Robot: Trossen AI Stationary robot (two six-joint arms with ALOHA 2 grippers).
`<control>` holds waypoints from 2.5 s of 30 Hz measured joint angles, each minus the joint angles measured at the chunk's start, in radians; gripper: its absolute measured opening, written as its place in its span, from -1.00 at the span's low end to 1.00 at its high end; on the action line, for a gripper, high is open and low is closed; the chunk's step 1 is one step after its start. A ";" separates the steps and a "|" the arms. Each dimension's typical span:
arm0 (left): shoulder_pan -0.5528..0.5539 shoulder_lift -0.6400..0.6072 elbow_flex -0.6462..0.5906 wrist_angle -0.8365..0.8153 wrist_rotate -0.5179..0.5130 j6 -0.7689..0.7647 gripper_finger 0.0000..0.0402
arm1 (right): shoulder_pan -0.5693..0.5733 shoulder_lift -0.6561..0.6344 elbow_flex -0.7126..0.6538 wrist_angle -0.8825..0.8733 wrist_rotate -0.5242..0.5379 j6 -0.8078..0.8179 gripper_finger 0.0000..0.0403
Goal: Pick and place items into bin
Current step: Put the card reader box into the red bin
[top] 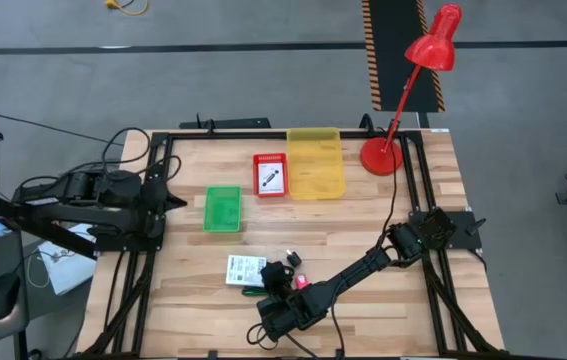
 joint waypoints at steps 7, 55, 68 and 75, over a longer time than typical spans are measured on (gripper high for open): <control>0.000 0.125 -0.001 0.014 0.215 0.058 -1.00 | 0.000 0.000 0.000 0.000 0.000 0.000 -0.41; -0.530 0.428 -0.045 0.844 0.068 -0.037 -1.00 | -0.006 0.000 0.000 0.007 -0.001 0.019 -0.41; -0.687 0.145 -0.370 1.072 -0.263 -0.308 -1.00 | -0.012 0.000 0.000 0.008 -0.002 0.019 -0.41; -0.684 0.164 -0.391 1.095 -0.274 -0.520 -1.00 | -0.012 0.000 0.000 0.008 -0.002 0.019 -0.41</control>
